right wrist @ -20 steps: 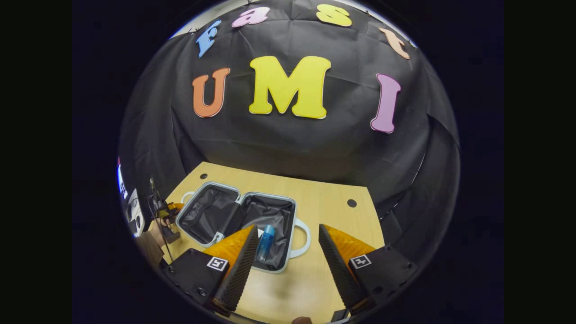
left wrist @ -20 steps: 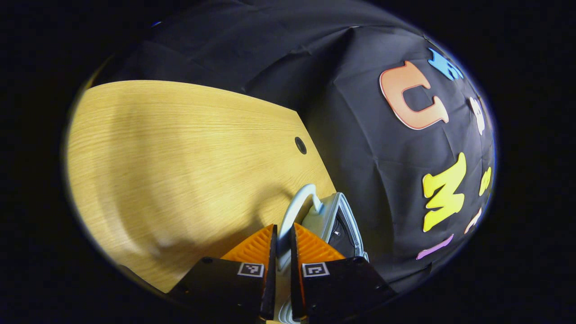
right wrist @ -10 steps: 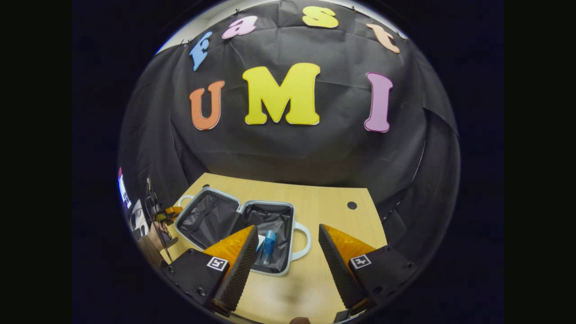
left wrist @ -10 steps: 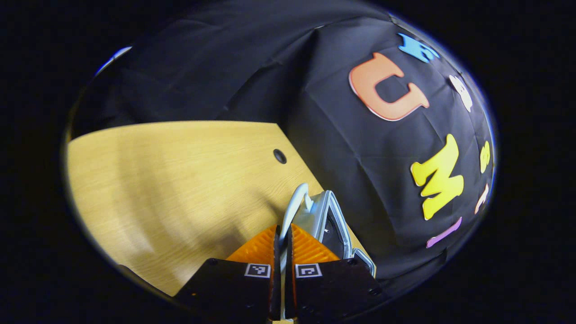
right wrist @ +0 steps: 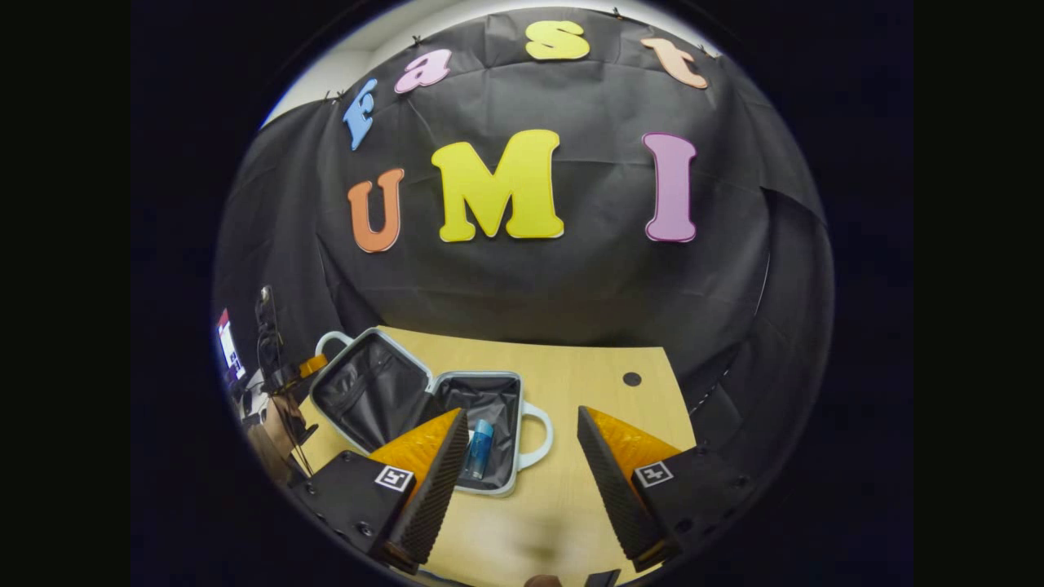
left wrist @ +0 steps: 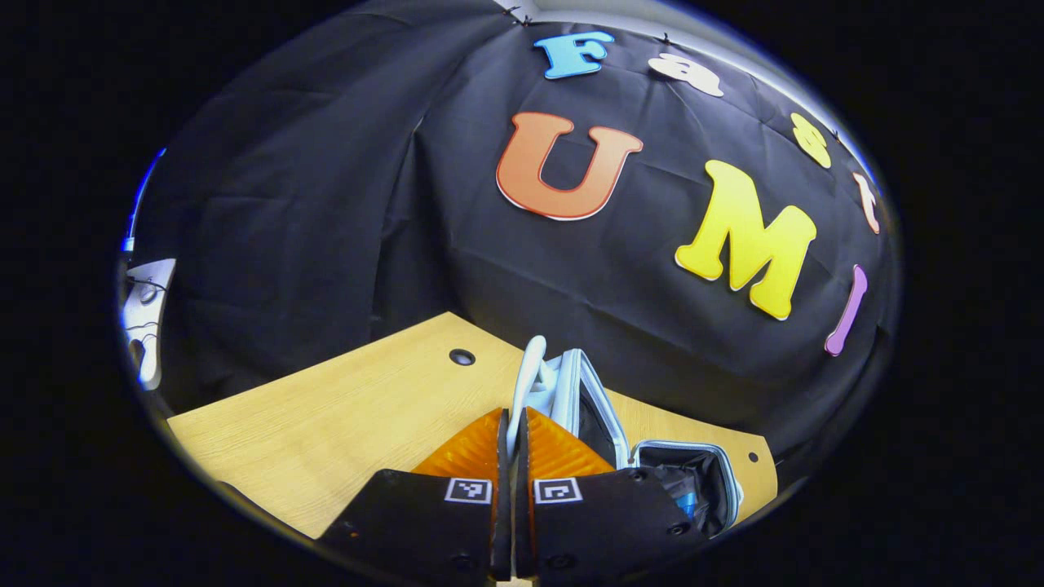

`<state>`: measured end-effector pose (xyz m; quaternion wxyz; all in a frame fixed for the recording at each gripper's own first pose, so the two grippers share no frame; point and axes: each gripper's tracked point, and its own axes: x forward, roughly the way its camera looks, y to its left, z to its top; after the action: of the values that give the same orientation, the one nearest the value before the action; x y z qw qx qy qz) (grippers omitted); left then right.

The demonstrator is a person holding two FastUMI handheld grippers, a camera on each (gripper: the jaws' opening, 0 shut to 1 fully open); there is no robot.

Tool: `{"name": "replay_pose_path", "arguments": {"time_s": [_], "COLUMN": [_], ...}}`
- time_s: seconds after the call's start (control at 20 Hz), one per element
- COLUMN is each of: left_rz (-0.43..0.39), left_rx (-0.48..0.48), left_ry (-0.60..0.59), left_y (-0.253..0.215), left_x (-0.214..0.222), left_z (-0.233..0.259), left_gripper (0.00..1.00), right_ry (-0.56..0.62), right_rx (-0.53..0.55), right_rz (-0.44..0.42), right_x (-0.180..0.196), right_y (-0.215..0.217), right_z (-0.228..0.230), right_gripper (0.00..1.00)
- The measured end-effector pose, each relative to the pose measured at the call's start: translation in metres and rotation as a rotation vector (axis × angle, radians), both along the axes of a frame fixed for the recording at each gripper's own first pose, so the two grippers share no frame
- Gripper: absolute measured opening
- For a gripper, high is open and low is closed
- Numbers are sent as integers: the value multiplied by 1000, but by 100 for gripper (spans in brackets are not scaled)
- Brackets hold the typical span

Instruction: First open the suitcase, pack the skin care products into it, and then close the suitcase.

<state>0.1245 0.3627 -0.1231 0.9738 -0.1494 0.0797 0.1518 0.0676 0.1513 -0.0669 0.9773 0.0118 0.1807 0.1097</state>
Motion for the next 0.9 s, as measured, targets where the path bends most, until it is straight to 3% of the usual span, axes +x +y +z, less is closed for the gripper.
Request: {"name": "replay_pose_path", "arguments": {"time_s": [0.35, 0.9], "left_rz": [18, -26], "left_rx": [48, 179], "left_ry": [-48, -74], "left_y": [-38, -160], "left_x": [-3, 4], "left_z": [34, 78], "left_gripper": [5, 5], "right_ry": [11, 55], "right_rx": [39, 116], "right_rz": [25, 28], "right_x": [-1, 18], "right_y": [-58, -123], "right_z": [-15, -34], "right_gripper": [80, 82]}}
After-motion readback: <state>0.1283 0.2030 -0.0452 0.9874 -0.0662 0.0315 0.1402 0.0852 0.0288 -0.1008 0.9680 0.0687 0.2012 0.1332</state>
